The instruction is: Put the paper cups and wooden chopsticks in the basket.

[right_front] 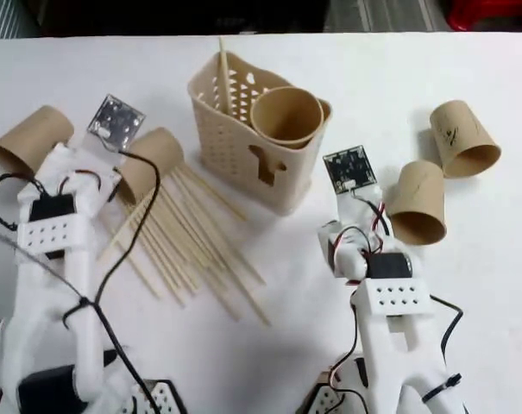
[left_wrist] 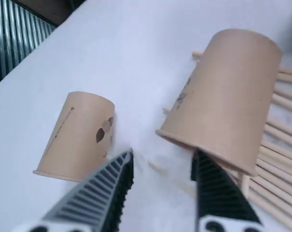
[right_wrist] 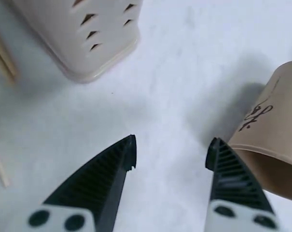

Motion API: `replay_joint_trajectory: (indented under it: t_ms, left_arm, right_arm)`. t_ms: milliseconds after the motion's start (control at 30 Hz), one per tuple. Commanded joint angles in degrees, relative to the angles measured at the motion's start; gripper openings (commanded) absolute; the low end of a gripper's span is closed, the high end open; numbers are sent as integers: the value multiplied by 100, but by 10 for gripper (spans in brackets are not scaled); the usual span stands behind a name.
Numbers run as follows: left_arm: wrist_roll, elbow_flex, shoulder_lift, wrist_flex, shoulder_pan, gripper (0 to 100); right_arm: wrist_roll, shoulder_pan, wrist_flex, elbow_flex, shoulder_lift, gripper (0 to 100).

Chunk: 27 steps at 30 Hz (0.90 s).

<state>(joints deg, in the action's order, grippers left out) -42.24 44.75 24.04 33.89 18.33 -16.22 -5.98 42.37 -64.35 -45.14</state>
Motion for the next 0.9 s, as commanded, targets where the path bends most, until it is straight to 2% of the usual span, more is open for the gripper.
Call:
replay_joint_trajectory:
  t_ms: [0,133,300,467,667,867]
  left_arm:
    - [-519,-18,312,-62,101,240]
    - [-1257,-35,180,-62,303,238]
    - [-1635,-123,-75,-70,453,238]
    - [-1600,-53,-409,-387,154,237]
    - [-721,44,-637,-1257,-180,237]
    - [-659,35,-919,-1336,-576,236]
  right_arm:
    - [-62,40,-84,26,31,244]
    - [-62,40,-84,26,31,244]
    - [-62,40,-92,26,31,244]
    - [-70,40,-92,26,31,244]
    - [-70,40,-92,26,31,244]
    - [-70,40,-92,26,31,244]
